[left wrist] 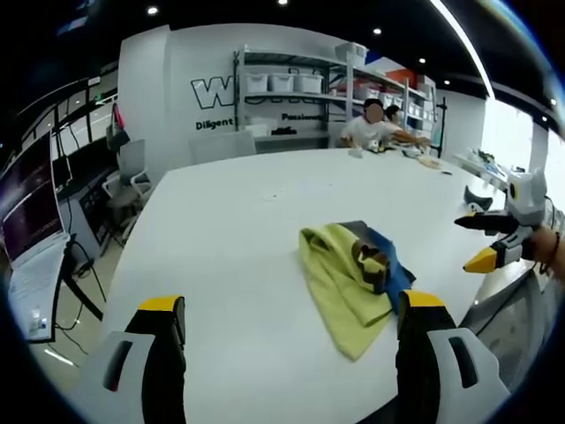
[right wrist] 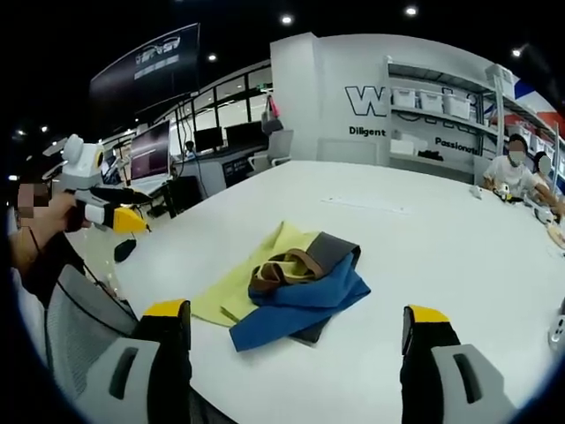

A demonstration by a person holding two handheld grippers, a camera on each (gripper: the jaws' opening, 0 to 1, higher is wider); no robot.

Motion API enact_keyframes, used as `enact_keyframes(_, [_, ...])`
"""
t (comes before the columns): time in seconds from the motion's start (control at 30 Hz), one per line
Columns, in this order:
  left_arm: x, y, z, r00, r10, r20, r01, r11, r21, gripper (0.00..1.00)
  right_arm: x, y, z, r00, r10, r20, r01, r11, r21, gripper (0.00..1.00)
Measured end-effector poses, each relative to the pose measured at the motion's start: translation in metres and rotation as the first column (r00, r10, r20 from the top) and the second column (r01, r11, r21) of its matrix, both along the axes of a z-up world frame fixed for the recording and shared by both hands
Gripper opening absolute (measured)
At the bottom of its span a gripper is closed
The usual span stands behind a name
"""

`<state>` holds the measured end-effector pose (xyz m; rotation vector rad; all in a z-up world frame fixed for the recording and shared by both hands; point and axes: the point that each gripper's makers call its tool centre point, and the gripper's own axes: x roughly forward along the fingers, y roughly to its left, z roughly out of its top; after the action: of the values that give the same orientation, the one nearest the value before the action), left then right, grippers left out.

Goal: Fold the garment on the visible template until the final outline fits inside the template.

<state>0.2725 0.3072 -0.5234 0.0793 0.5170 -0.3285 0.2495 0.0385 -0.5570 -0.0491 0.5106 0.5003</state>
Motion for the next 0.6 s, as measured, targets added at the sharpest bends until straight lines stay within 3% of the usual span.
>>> enact_keyframes(0.6, [0.012, 0.003, 0.002, 1.000, 0.006, 0.010, -0.006, 1.000, 0.009, 0.96, 0.010, 0.015, -0.002, 0.999, 0.040, -0.007, -0.040, 0.999, -0.020, 0.87])
